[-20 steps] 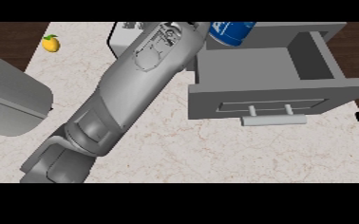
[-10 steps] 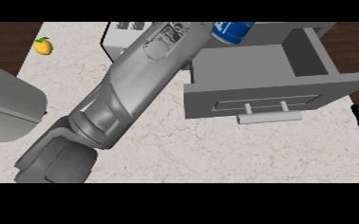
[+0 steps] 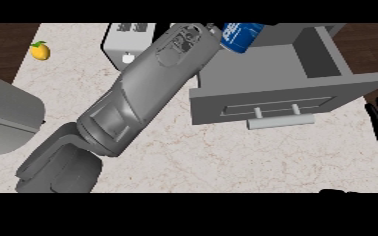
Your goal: Pick up the can, place it into the drawer and close the drawer
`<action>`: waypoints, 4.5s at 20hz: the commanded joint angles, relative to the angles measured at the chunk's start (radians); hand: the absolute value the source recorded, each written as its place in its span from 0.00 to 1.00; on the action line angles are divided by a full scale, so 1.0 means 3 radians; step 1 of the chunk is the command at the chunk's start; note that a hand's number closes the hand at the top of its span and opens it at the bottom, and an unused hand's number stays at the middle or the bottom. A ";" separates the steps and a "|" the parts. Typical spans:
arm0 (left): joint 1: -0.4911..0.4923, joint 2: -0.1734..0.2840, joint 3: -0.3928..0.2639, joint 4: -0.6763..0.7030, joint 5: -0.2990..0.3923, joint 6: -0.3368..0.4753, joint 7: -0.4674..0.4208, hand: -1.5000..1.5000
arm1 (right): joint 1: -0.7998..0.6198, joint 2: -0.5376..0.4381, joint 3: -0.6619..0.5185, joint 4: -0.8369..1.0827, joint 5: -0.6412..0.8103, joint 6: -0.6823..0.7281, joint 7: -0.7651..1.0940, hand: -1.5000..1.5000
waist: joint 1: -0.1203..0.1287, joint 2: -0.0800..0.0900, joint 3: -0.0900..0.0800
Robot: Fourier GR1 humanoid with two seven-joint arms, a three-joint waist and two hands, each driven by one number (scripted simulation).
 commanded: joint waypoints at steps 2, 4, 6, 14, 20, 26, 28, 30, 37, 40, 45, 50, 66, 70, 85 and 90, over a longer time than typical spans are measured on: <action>-0.0037 0.0000 -0.0215 0.0125 0.0103 0.0122 -0.0074 1.00 | 0.0058 0.0063 0.0115 -0.0057 0.0063 0.0015 -0.0020 0.00 | -0.0052 0.0010 0.0000; 0.0073 0.0000 -0.0211 0.0245 0.0099 0.0096 -0.0270 1.00 | -0.0064 -0.0043 -0.0017 -0.0056 -0.0116 0.0051 0.0015 0.00 | -0.0095 0.0032 0.0001; 0.0126 0.0000 -0.0341 0.0181 0.0158 0.0133 -0.0239 1.00 | -0.0034 0.0012 0.0051 -0.0036 -0.0022 0.0012 0.0029 0.00 | -0.0124 0.0031 0.0001; 0.0226 0.0000 -0.0533 0.0251 0.0257 0.0285 -0.0333 0.00 | -0.0123 0.0003 0.0127 0.0005 0.0136 -0.0018 -0.0023 0.00 | -0.0130 0.0042 0.0000; 0.0123 0.0000 -0.0557 0.0318 0.0361 0.0401 -0.0259 0.00 | -0.0138 -0.0052 0.0066 -0.0151 -0.0025 -0.0004 0.0163 0.00 | -0.0145 0.0029 -0.0002; 0.0248 0.0000 -0.0600 0.0309 0.0464 0.0540 -0.0460 0.00 | -0.0165 -0.0069 0.0086 -0.0142 0.0021 0.0012 0.0096 0.00 | -0.0164 0.0045 -0.0002; 0.0238 0.0000 -0.0592 0.0236 0.0520 0.0572 -0.0453 0.00 | -0.0058 -0.0068 0.0102 -0.0219 0.0231 -0.0005 -0.0066 0.00 | -0.0101 0.0018 -0.0003; 0.0256 0.0000 -0.0575 0.0223 0.0593 0.0582 -0.0448 0.00 | -0.0267 -0.0220 0.0038 -0.0207 0.0407 -0.0063 -0.0042 0.00 | -0.0108 0.0038 -0.0005; 0.0165 0.0000 -0.0490 0.0183 0.0782 0.0510 -0.0522 0.00 | -0.0315 -0.0422 0.0215 -0.0348 0.0946 0.0000 -0.0235 0.00 | -0.0042 0.0029 -0.0006; 0.0202 0.0000 -0.0517 0.0040 0.0895 0.0702 -0.0561 0.00 | -0.0376 -0.0461 0.0378 -0.0308 0.1197 0.0011 -0.0316 0.00 | -0.0045 0.0024 -0.0004; 0.0134 0.0000 -0.0516 0.0055 0.0946 0.0715 -0.0603 0.00 | -0.0298 -0.0461 0.0715 -0.0314 0.1894 -0.0119 -0.0464 0.00 | 0.0051 -0.0004 -0.0005; 0.0070 0.0000 -0.0528 0.0066 0.0932 0.0799 -0.0624 0.00 | -0.0523 -0.0717 0.0850 0.0015 0.2537 -0.0200 -0.0520 0.00 | 0.0136 -0.0018 -0.0006; 0.0250 0.0332 -0.0475 -0.0488 0.0629 0.0736 -0.0057 0.00 | -0.1048 -0.0413 0.1174 0.1821 0.3806 -0.1331 -0.0678 0.00 | 0.0364 -0.0079 -0.0007; 0.0401 0.0614 -0.0521 -0.0829 0.0577 0.0619 0.0121 0.00 | -0.1435 -0.0411 0.0997 0.2578 0.3876 -0.1560 -0.0757 0.00 | 0.0438 -0.0081 -0.0007; 0.0983 0.1275 -0.0553 -0.1794 0.0413 0.0562 0.0528 0.00 | -0.2395 -0.0360 0.0652 0.4126 0.4278 -0.2377 -0.0772 0.00 | 0.0517 -0.0047 -0.0005; 0.1096 0.1370 -0.0570 -0.2048 0.0378 0.0583 0.0714 0.00 | -0.2811 -0.0290 0.0528 0.4671 0.4370 -0.2737 -0.0749 0.00 | 0.0549 -0.0036 -0.0003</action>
